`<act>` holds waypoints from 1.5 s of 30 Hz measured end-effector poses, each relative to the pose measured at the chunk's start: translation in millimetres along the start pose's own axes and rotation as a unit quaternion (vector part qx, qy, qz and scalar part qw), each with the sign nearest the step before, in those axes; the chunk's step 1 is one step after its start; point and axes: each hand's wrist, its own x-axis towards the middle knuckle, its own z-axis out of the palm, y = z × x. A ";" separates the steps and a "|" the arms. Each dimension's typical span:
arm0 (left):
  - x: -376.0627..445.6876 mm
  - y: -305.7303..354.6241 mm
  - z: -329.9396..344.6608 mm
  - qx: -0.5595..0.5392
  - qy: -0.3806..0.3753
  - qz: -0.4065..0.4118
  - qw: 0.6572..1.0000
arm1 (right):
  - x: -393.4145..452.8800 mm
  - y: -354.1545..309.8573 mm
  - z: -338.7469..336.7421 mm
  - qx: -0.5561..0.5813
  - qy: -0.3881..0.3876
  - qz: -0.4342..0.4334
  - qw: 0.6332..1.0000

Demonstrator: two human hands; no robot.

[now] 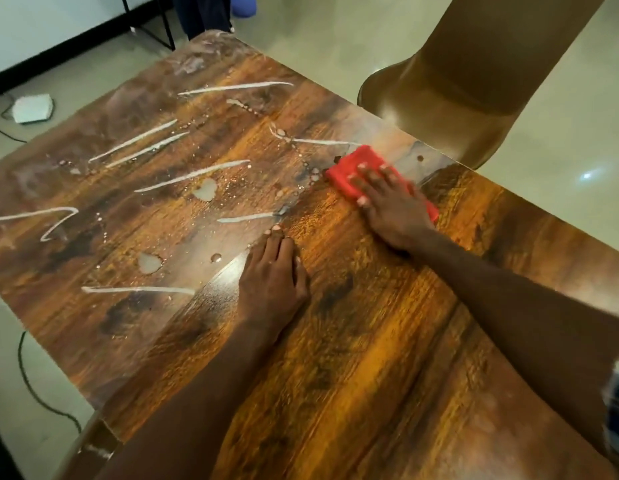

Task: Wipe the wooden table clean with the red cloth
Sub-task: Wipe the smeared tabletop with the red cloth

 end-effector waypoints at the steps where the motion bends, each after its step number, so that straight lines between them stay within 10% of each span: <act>1: 1.0 -0.3 0.2 -0.001 -0.005 0.005 1.000 | 9.4 8.2 -4.0 0.018 0.013 0.051 0.998; 5: 4.5 -2.2 0.5 0.004 -0.038 0.002 0.999 | 1.4 -19.5 3.4 0.034 0.017 0.095 0.995; 13: 8.0 -1.4 -0.7 0.018 -0.046 -0.003 0.999 | -18.7 -9.6 11.8 -0.039 -0.040 -0.160 0.986; 20: 7.7 -2.5 0.3 0.022 -0.060 -0.011 0.998 | 54.3 64.0 -15.5 0.048 0.041 0.136 0.989; 27: 8.8 -0.2 -1.8 0.023 -0.065 -0.010 0.998 | 31.7 50.4 -7.1 -0.014 -0.027 -0.096 0.995; 35: 7.9 -3.9 0.4 0.035 -0.065 -0.009 0.997 | 58.0 86.3 -13.1 0.074 0.090 0.234 0.965; 45: 8.9 -3.3 1.0 0.015 -0.065 -0.018 0.998 | 102.3 30.8 -3.5 0.063 0.094 0.183 0.977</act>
